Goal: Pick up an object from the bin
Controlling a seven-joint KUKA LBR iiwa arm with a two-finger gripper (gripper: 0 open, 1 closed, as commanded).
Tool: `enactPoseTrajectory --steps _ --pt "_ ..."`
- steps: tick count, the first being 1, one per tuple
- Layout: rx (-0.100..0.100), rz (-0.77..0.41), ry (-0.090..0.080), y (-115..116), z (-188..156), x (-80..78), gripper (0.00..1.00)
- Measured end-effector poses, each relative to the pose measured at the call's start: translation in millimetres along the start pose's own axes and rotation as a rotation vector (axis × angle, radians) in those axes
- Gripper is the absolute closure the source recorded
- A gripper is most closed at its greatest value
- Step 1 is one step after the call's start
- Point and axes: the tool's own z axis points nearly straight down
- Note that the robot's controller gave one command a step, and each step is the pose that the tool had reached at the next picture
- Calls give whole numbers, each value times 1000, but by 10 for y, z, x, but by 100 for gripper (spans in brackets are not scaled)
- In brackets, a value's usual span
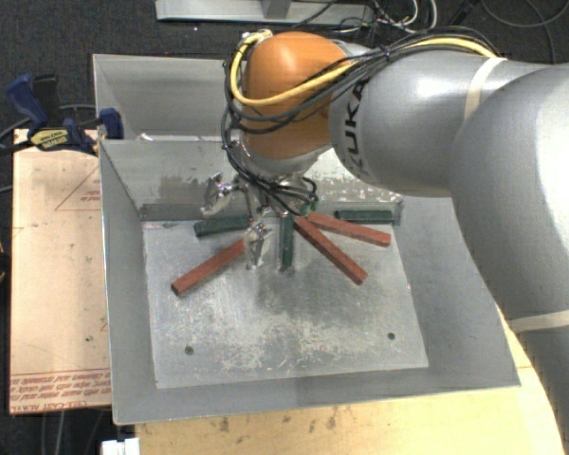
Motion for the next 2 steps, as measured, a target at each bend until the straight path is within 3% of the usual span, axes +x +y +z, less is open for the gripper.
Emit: enactPoseTrajectory --steps 1,2 --pt "1 -270 -3 251 666 -59 100" --pt "1 -270 -3 251 666 -59 100"
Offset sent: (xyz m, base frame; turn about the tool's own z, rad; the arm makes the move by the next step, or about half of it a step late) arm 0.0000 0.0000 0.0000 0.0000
